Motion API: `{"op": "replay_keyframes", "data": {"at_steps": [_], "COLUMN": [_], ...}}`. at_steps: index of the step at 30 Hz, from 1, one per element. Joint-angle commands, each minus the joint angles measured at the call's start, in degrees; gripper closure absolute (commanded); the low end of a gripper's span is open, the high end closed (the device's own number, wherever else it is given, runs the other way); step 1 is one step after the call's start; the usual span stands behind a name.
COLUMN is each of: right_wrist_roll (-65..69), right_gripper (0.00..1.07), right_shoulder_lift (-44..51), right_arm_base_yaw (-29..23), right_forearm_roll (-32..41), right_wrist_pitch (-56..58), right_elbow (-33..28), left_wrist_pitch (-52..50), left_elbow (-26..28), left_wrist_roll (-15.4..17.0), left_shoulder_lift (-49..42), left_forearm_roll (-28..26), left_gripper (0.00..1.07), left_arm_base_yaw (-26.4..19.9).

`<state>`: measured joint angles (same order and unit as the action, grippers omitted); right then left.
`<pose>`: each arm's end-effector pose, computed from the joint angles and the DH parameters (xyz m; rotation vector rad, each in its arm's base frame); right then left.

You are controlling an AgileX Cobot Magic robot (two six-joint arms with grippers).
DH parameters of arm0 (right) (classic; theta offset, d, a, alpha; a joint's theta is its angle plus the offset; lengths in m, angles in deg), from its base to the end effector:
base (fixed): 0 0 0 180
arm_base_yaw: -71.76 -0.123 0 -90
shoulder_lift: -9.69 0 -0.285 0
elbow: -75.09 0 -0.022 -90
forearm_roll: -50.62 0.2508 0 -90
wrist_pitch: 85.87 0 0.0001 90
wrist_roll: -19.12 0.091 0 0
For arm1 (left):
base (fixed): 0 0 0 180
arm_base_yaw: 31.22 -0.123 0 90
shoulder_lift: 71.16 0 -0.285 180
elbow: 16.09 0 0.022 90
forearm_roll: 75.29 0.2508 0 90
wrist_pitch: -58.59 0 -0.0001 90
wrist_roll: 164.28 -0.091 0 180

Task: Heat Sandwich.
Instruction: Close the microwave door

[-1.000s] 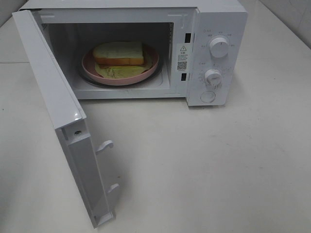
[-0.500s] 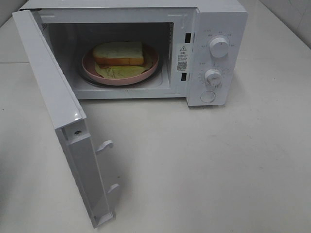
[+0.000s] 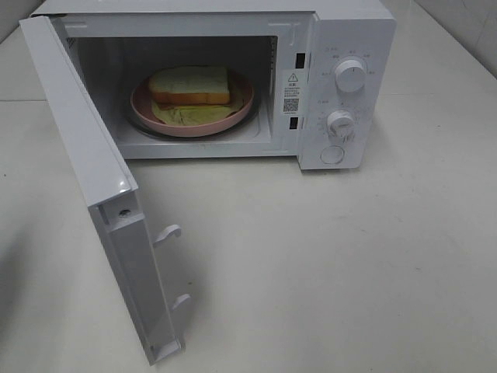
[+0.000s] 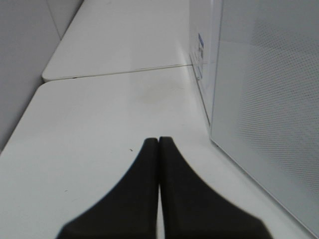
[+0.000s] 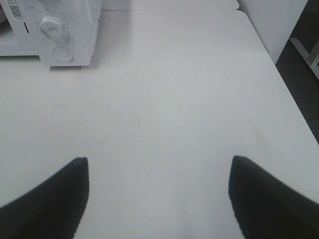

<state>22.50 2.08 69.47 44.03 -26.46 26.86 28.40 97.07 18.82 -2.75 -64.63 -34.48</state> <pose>-0.0050 -0.0092 0.2813 0.0234 2.0069 -0.0736 0.1748 0.0015 0.2011 0.1114 1.8367 0.0292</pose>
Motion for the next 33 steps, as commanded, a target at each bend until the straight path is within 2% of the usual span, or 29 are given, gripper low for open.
{"op": "replay_keyframes", "data": {"at_steps": [1, 3, 4, 7, 9, 10, 12, 14, 17, 19, 24, 33], "right_wrist_roll": [-0.7, -0.7, -0.7, -0.7, -0.7, -0.7, -0.7, -0.7, -0.7, -0.7, -0.7, -0.7], "right_gripper": [0.33, 0.33, 0.33, 0.33, 0.33, 0.33, 0.33, 0.34, 0.34, 0.34, 0.34, 0.34], "right_shoulder_lift": [1.6, 1.6, 1.6, 1.6, 1.6, 1.6, 1.6, 1.6, 1.6, 1.6, 1.6, 1.6], "right_arm_base_yaw": [0.4, 0.4, 0.4, 0.4, 0.4, 0.4, 0.4, 0.4, 0.4, 0.4, 0.4, 0.4], "right_forearm_roll": [0.0, 0.0, 0.0, 0.0, 0.0, 0.0, 0.0, 0.0, 0.0, 0.0, 0.0, 0.0], "right_wrist_pitch": [-0.7, -0.7, -0.7, -0.7, -0.7, -0.7, -0.7, -0.7, -0.7, -0.7, -0.7, -0.7], "right_elbow": [-0.1, -0.1, -0.1, -0.1, -0.1, -0.1, -0.1, -0.1, -0.1, -0.1, -0.1, -0.1], "left_wrist_pitch": [-5.0, -8.1, -10.9, -14.2, -18.5, -19.5, -20.4, -21.0, -21.0, -21.0, -22.6, -24.6], "left_elbow": [0.2, 0.6, 1.1, 1.5, 1.9, 1.9, 1.9, 2.9, 4.0, 5.3, 6.6, 10.7], "left_wrist_roll": [4.1, 6.5, 8.3, 10.0, 12.2, 12.1, 11.7, 9.2, 7.8, 5.9, 3.0, 2.5], "left_shoulder_lift": [2.5, 5.0, 7.5, 9.7, 12.5, 13.2, 14.1, 17.0, 18.9, 21.3, 24.6, 30.2], "left_forearm_roll": [4.1, 7.6, 11.4, 14.4, 18.0, 17.9, 17.4, 16.2, 14.8, 10.5, 5.3, -1.2], "left_gripper": [1.07, 1.07, 1.07, 1.07, 1.07, 1.07, 1.07, 1.07, 1.07, 1.07, 1.07, 1.07], "left_arm_base_yaw": [0.1, 0.1, 0.1, 0.1, 0.6, 1.2, 2.3, 6.2, 8.7, 12.4, 17.5, 25.2]}}
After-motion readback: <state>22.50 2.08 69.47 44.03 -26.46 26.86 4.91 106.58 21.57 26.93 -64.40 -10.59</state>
